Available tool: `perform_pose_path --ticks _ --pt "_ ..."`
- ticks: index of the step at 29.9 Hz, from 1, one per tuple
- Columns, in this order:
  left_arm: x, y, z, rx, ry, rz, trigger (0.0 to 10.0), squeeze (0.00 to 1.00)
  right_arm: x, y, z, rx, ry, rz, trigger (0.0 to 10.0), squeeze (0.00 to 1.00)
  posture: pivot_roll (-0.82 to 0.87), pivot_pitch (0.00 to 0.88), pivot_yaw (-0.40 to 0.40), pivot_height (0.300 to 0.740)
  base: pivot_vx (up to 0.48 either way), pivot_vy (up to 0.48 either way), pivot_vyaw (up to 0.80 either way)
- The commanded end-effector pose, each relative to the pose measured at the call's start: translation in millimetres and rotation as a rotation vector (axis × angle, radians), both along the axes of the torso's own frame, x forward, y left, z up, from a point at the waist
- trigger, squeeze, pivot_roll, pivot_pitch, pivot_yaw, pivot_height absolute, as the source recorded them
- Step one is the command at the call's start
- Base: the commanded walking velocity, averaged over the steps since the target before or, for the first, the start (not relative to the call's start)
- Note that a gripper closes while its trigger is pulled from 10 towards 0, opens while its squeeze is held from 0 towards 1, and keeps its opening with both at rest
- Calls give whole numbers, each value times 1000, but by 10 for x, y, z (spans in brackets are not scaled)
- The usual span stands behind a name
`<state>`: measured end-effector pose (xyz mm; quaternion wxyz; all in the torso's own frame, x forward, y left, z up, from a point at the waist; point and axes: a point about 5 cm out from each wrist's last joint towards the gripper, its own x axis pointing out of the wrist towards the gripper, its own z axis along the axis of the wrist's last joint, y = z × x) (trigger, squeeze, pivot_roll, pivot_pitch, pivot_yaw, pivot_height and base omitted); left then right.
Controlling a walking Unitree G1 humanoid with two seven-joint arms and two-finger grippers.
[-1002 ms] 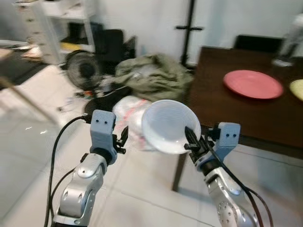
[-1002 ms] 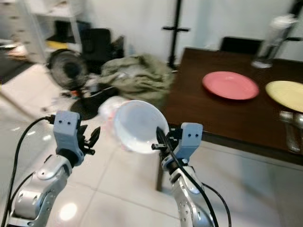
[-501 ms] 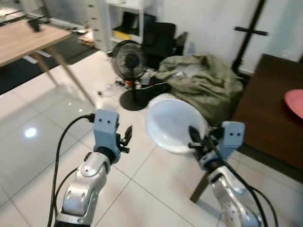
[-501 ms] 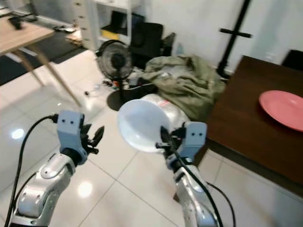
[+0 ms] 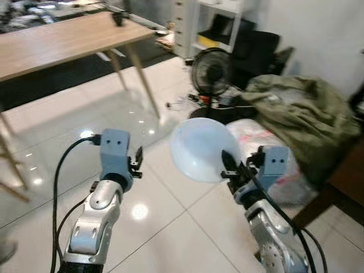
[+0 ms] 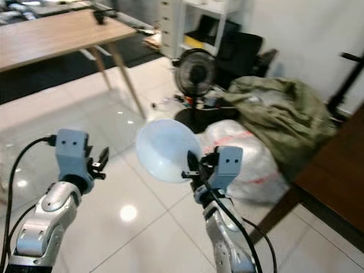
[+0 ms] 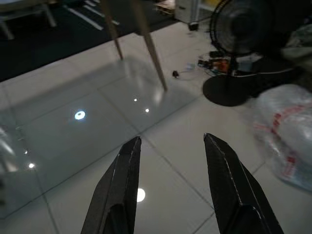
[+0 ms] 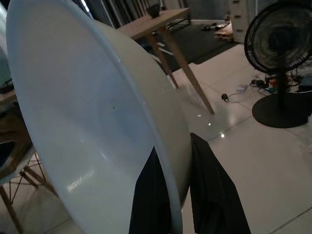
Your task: Setting the table
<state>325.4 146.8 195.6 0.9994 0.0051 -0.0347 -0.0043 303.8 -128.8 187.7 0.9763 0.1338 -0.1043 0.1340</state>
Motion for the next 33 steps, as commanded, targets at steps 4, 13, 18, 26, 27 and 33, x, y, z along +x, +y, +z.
perform_pose_path --ticks 4,13,18,26,27,33 --pt "41 72 -57 19 20 73 10000 0 -11 24 -14 -1 3 3 10000 0 62 103 95 740 465 0 0" --pt "39 69 -71 16 21 75 10000 0 -24 25 -14 7 2 6 10000 0 63 109 97 740 466 0 0" --pt "45 66 -69 16 20 78 10000 0 -23 25 -10 3 -1 5 10000 0 65 113 95 740 465 0 0" --pt "43 63 -66 16 16 78 10000 0 -23 30 -6 -2 -6 6 10000 0 67 118 94 740 465 0 0" --pt "43 63 -65 17 16 77 10000 0 -23 32 -5 -3 -7 6 10000 0 67 118 94 740 465 0 0" --pt "40 63 -59 21 11 77 10000 0 -26 41 3 -12 -15 9 10000 0 67 122 94 740 465 0 0"
